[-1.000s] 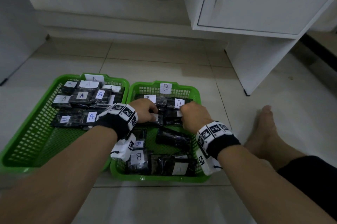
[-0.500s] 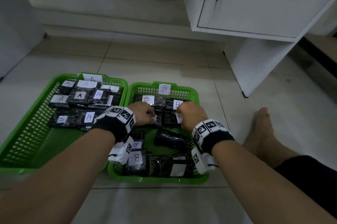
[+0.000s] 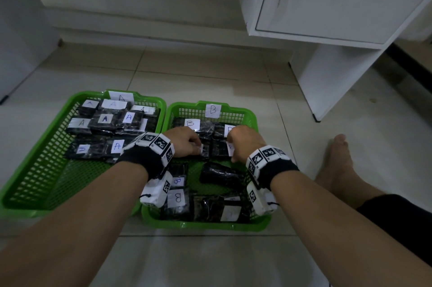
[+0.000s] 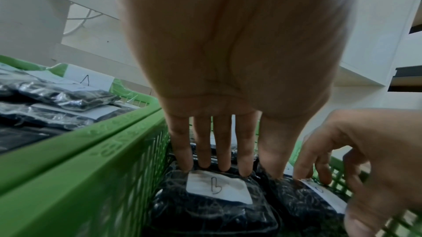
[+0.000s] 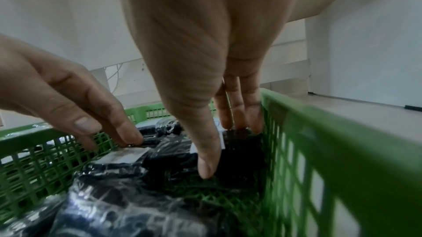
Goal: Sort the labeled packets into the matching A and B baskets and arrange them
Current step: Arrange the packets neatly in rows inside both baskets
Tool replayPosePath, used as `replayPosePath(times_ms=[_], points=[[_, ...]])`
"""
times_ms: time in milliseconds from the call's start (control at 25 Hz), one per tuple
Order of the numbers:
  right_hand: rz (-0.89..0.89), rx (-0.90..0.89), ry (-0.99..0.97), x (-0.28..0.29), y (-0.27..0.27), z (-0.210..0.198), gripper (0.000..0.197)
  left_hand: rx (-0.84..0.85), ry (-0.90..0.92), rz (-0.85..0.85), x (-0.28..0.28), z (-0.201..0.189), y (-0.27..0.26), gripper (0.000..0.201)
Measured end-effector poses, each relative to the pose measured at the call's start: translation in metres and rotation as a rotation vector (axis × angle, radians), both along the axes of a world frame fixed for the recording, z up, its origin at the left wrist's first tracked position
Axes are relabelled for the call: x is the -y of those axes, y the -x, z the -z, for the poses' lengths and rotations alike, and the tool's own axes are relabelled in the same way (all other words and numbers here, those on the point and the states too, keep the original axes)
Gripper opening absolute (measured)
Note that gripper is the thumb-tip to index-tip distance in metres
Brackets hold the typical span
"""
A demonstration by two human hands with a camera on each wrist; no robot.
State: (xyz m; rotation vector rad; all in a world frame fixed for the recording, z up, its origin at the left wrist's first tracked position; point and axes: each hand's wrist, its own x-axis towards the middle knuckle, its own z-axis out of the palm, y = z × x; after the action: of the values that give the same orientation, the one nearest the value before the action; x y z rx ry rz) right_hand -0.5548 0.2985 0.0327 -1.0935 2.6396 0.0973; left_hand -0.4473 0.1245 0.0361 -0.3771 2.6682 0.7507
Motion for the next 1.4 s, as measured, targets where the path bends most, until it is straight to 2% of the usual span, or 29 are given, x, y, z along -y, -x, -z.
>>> replayPosePath(times_ms=[160, 240, 280, 360, 440, 480, 560, 640, 680, 760, 800, 960, 1040, 1200, 1240, 1360, 1400], points=[[0.021, 0.014, 0.019, -0.007, 0.003, -0.006, 0.070, -0.040, -0.029, -0.016, -0.001, -0.004, -0.001, 0.032], [0.037, 0.022, 0.066, -0.011, 0.001, -0.008, 0.068, -0.055, -0.041, -0.029, 0.000, -0.005, -0.005, 0.031], [0.044, 0.025, 0.100, -0.014, 0.000, -0.009, 0.061, -0.066, -0.048, -0.036, 0.001, -0.005, -0.007, 0.031], [0.075, 0.032, 0.194, -0.020, -0.006, -0.012, 0.033, -0.098, -0.045, -0.041, 0.003, -0.006, -0.010, 0.028], [0.129, 0.126, 0.223, -0.024, -0.017, -0.014, 0.013, -0.096, -0.039, -0.028, 0.006, -0.007, -0.015, 0.021], [0.130, 0.191, 0.180, -0.026, -0.025, -0.015, 0.015, -0.080, -0.048, -0.011, 0.008, -0.006, -0.017, 0.018], [0.076, 0.245, 0.023, -0.028, -0.041, -0.012, 0.038, -0.034, -0.095, -0.003, 0.010, -0.006, -0.024, 0.015], [0.022, 0.162, -0.070, -0.030, -0.050, -0.006, 0.050, -0.009, -0.111, -0.025, 0.011, -0.006, -0.032, 0.014], [0.010, 0.136, -0.079, -0.030, -0.050, -0.004, 0.046, -0.011, -0.117, -0.042, 0.013, -0.007, -0.034, 0.014], [-0.005, 0.134, -0.075, -0.033, -0.054, -0.001, 0.033, -0.023, -0.154, -0.092, 0.015, -0.009, -0.041, 0.013], [-0.015, 0.141, -0.073, -0.035, -0.056, -0.001, 0.034, -0.036, -0.183, -0.119, 0.015, -0.011, -0.044, 0.012], [-0.015, 0.228, 0.003, -0.039, -0.058, -0.003, 0.056, -0.002, -0.249, -0.149, 0.000, -0.013, -0.049, 0.016], [0.003, 0.215, 0.092, -0.039, -0.055, -0.003, 0.067, 0.050, -0.304, -0.163, -0.014, -0.008, -0.045, 0.024], [-0.057, 0.151, 0.168, -0.039, -0.048, 0.000, 0.071, 0.119, -0.494, -0.184, -0.036, 0.002, -0.033, 0.047], [-0.068, 0.155, 0.158, -0.040, -0.047, 0.001, 0.070, 0.089, -0.458, -0.152, -0.041, 0.003, -0.031, 0.046], [-0.062, 0.181, 0.092, -0.042, -0.042, 0.000, 0.066, -0.079, -0.076, -0.028, -0.051, 0.013, -0.025, 0.024], [-0.051, 0.188, 0.059, -0.042, -0.041, 0.000, 0.064, -0.104, -0.021, -0.012, -0.055, 0.015, -0.024, 0.017]])
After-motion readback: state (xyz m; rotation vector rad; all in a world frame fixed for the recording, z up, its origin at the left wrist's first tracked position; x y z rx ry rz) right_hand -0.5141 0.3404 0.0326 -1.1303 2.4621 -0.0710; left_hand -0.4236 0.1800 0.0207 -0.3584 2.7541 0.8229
